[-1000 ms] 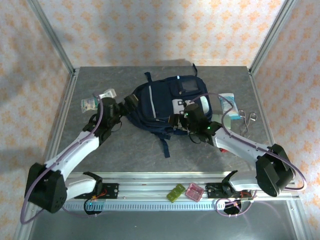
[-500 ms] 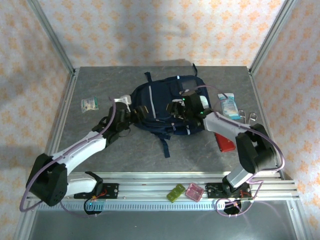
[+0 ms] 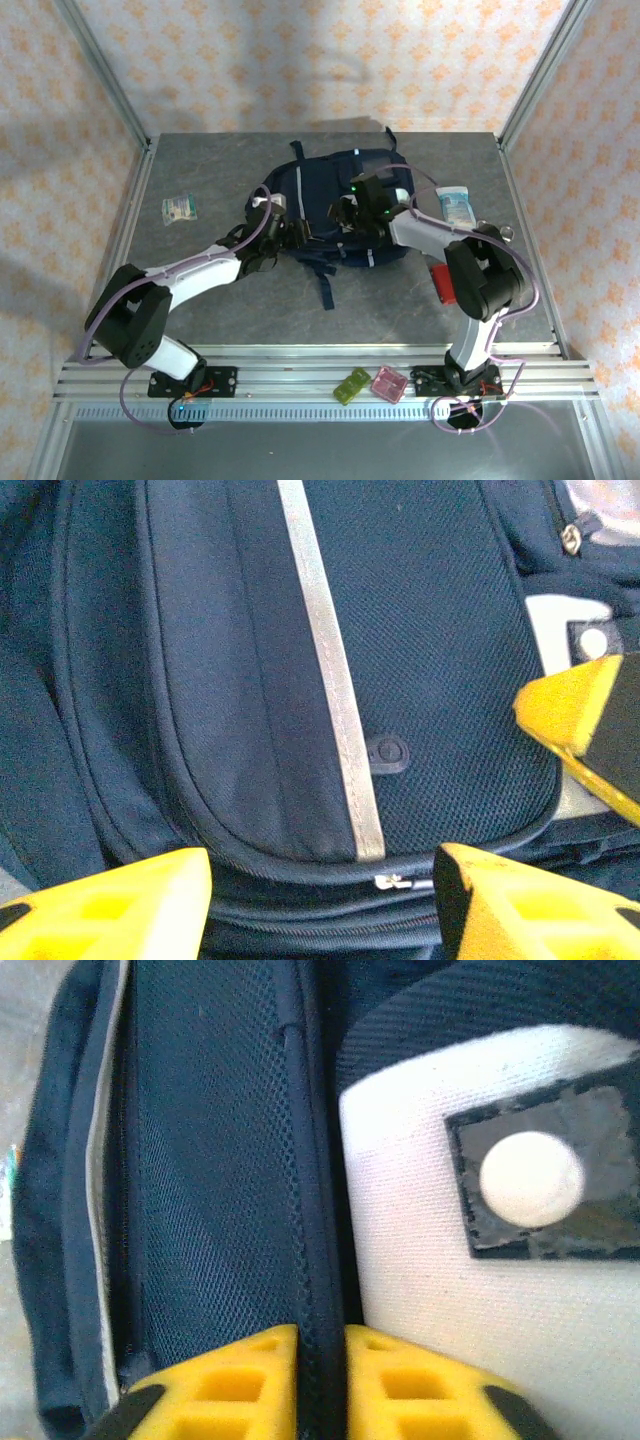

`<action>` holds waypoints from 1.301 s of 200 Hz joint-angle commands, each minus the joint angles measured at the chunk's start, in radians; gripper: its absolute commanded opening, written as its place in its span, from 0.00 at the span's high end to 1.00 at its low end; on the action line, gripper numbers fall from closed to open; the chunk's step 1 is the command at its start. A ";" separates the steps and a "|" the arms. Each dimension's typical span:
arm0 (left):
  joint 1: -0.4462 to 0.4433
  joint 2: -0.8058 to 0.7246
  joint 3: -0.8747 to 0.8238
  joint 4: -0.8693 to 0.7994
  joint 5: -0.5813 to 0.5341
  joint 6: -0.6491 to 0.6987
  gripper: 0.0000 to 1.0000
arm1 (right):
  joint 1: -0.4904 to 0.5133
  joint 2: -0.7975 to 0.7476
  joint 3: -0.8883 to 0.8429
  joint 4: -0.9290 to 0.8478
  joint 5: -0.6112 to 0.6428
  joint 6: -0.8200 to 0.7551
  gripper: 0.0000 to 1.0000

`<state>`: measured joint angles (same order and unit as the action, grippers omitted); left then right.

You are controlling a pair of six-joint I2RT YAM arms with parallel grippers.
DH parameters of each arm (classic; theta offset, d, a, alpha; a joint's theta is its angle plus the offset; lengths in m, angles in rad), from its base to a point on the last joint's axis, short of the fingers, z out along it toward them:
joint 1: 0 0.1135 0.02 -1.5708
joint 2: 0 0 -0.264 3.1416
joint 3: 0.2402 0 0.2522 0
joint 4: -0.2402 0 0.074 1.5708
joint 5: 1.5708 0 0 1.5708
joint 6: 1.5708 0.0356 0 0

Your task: Pack the student bag

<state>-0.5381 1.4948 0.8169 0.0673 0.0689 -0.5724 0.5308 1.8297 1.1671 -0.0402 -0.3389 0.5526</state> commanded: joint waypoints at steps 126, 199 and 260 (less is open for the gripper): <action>-0.158 0.059 0.090 -0.043 -0.228 0.032 0.35 | -0.006 -0.188 0.062 0.044 -0.051 0.085 1.00; -0.222 0.220 0.245 -0.121 -0.362 -0.001 0.40 | -0.005 -0.191 0.054 0.071 -0.071 0.102 1.00; -0.218 0.232 0.275 -0.142 -0.374 0.059 0.99 | -0.006 -0.209 0.030 0.077 -0.067 0.093 1.00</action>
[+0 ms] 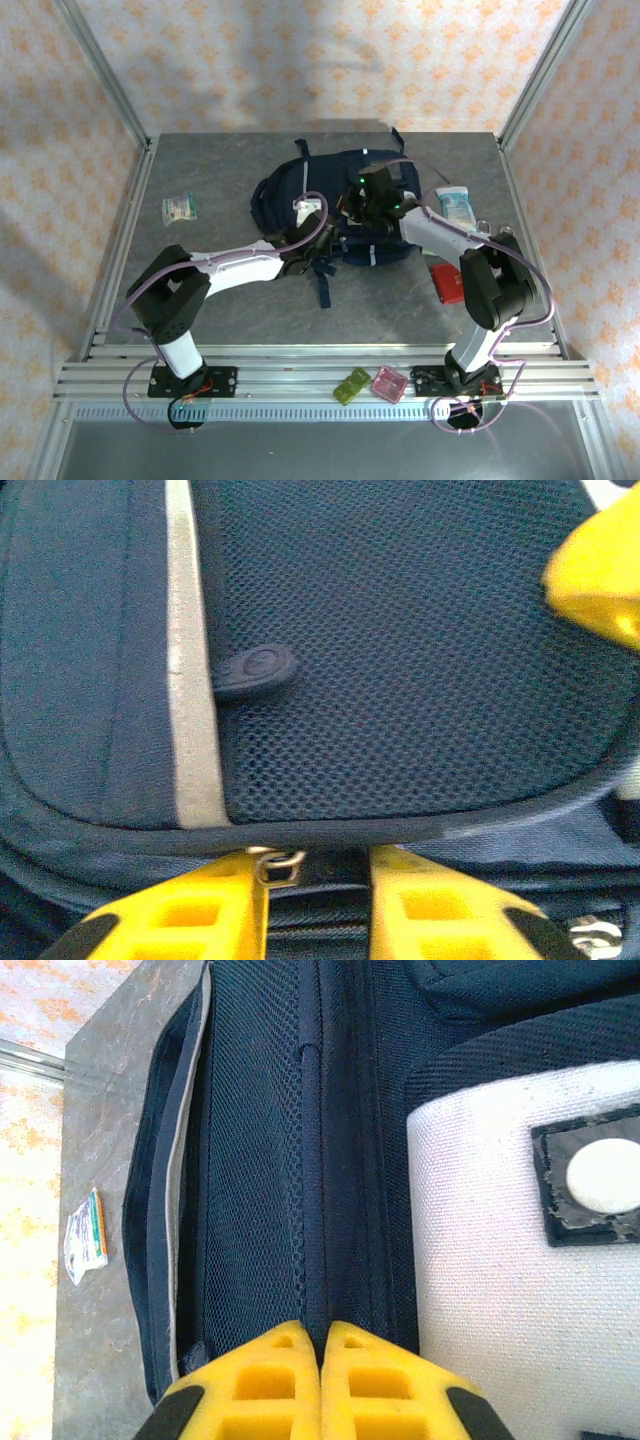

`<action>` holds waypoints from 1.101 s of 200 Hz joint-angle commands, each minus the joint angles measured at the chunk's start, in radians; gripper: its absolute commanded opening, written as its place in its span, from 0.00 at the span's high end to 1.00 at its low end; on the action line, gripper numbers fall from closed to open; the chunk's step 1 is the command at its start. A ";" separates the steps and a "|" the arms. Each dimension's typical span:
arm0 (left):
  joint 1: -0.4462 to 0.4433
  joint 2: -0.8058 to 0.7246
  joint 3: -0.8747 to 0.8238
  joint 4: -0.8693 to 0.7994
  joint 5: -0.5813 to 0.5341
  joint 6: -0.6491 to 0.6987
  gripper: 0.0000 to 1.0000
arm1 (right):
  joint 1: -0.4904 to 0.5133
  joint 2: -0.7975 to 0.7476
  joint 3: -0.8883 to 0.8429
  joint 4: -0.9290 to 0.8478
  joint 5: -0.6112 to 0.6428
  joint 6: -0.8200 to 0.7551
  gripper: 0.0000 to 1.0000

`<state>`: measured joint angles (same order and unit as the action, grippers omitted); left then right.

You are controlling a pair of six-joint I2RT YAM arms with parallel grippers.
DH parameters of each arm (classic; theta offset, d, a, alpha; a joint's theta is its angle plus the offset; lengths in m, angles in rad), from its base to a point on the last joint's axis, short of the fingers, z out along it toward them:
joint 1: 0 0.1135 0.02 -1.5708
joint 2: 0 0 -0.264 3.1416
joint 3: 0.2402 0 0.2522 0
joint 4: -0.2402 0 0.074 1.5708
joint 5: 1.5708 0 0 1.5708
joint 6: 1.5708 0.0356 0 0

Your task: Pack the student bag

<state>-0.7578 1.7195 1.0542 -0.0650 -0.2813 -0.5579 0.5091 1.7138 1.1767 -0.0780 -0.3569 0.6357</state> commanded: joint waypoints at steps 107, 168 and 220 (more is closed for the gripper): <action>0.089 -0.176 -0.067 -0.006 0.120 0.056 0.55 | 0.015 -0.100 0.040 0.136 -0.080 0.022 1.00; 0.082 -0.167 -0.097 0.058 0.170 0.021 0.41 | 0.016 -0.091 0.090 0.134 -0.101 0.048 1.00; 0.057 -0.122 -0.118 0.269 0.197 0.010 0.54 | 0.017 -0.094 0.085 0.163 -0.132 0.078 1.00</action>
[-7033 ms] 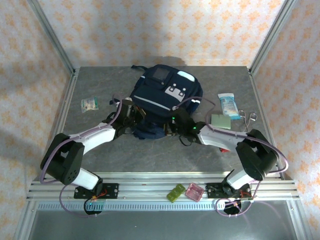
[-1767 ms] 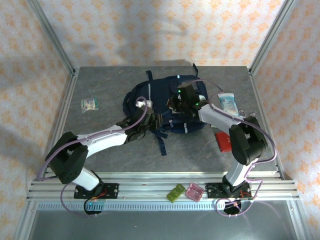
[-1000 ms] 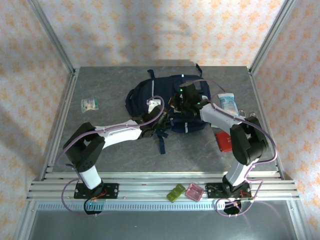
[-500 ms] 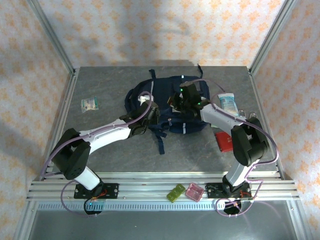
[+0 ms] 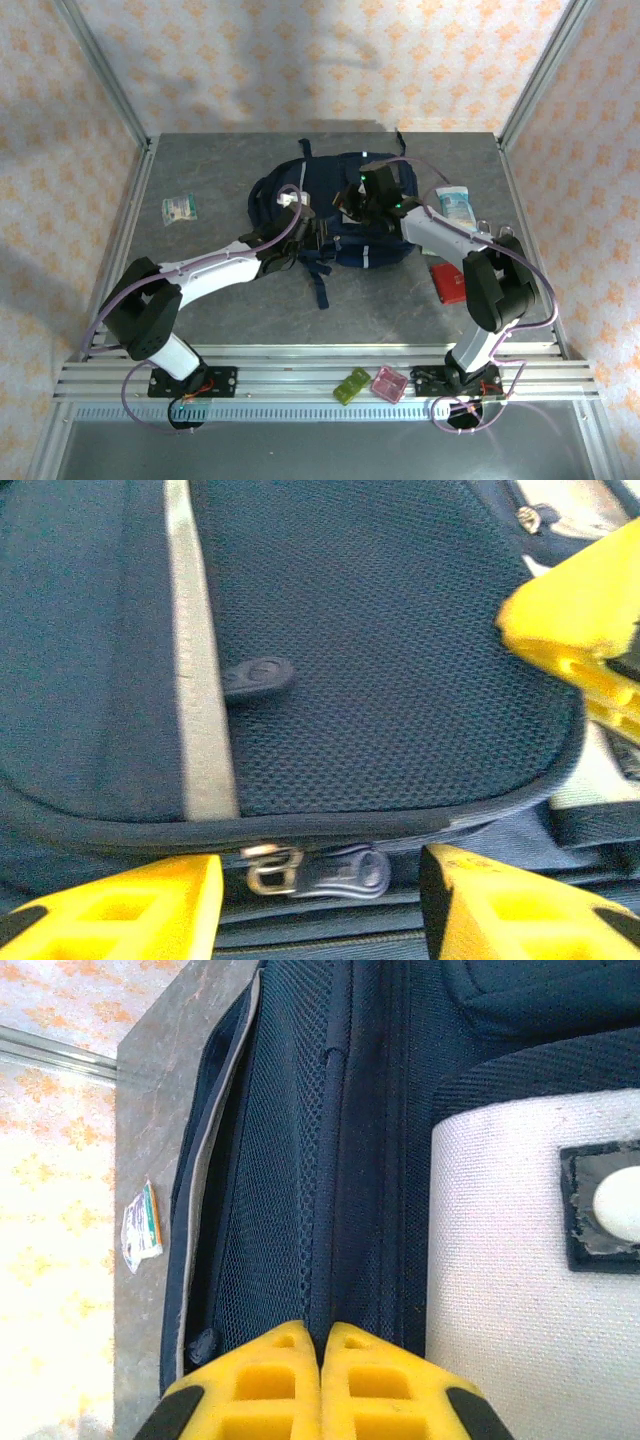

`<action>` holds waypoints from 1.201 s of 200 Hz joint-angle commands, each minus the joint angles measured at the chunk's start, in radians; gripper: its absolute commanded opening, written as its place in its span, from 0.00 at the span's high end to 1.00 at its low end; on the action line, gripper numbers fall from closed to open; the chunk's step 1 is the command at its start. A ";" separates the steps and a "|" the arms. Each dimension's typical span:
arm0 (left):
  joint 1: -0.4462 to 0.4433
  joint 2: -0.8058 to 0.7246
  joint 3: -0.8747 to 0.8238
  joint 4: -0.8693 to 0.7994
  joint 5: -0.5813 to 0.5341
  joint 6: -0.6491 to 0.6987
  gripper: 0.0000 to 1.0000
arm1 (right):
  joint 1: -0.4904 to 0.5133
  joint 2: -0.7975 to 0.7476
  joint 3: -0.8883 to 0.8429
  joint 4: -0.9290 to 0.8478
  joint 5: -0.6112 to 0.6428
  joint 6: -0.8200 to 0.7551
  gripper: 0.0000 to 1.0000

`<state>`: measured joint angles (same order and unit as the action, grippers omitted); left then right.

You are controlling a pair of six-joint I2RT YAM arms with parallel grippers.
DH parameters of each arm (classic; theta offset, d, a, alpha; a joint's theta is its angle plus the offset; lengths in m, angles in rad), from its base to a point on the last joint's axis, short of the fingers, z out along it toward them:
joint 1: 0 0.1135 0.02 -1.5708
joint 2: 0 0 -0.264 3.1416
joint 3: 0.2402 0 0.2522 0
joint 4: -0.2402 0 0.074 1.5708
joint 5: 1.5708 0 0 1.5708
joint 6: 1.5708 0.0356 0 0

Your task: Pack the student bag

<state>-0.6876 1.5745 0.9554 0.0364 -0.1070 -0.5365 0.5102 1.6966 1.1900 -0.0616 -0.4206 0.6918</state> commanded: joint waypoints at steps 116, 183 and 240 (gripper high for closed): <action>0.017 -0.023 -0.142 0.436 0.053 -0.021 1.00 | 0.016 -0.079 0.053 0.160 -0.075 0.028 1.00; 0.071 -0.116 -0.069 0.129 0.131 0.015 1.00 | 0.016 -0.072 0.043 0.155 -0.064 0.018 1.00; 0.080 -0.095 0.079 -0.207 0.060 0.111 1.00 | 0.016 -0.068 0.023 0.168 -0.068 0.023 1.00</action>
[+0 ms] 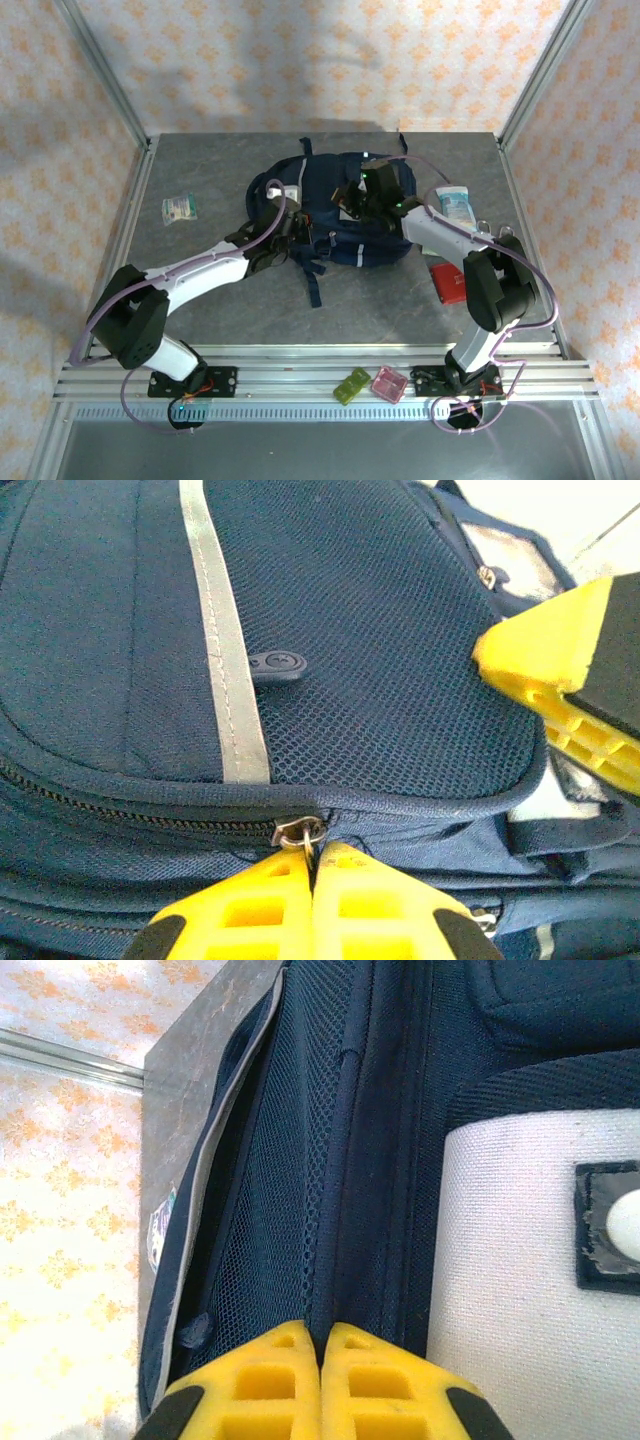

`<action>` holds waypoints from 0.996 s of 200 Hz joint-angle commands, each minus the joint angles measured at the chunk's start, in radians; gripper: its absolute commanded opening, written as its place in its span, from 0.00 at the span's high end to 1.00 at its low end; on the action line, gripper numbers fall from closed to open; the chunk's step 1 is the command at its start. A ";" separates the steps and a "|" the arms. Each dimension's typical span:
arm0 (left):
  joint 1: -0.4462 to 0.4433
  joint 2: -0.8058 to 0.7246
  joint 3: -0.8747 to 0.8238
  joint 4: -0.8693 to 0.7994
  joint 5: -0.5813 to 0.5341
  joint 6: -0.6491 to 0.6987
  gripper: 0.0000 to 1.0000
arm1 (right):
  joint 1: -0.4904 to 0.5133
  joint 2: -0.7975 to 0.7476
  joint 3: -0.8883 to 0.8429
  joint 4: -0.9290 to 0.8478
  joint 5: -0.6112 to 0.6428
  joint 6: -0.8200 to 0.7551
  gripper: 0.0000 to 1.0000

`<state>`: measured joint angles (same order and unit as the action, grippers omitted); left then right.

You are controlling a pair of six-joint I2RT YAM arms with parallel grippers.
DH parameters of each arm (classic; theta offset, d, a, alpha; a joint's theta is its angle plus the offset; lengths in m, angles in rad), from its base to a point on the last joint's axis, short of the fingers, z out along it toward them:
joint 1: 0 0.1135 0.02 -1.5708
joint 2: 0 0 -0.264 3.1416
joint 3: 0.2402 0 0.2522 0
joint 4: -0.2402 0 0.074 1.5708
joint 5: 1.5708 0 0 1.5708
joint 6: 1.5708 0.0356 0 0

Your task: Pack the student bag

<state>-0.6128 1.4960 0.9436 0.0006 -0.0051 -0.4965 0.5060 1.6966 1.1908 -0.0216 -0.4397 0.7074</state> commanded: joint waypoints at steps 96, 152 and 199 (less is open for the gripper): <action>0.005 0.017 0.101 -0.169 -0.052 0.119 0.73 | 0.023 -0.065 0.015 0.132 -0.052 0.015 1.00; -0.001 0.045 0.095 -0.131 -0.043 0.108 0.64 | 0.022 -0.070 0.010 0.134 -0.046 0.015 1.00; -0.031 0.079 0.050 -0.103 -0.129 0.112 0.67 | 0.023 -0.066 0.019 0.138 -0.051 0.020 1.00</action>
<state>-0.6319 1.5494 1.0283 -0.1463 -0.0757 -0.3870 0.5163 1.6966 1.1873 -0.0139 -0.4564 0.7223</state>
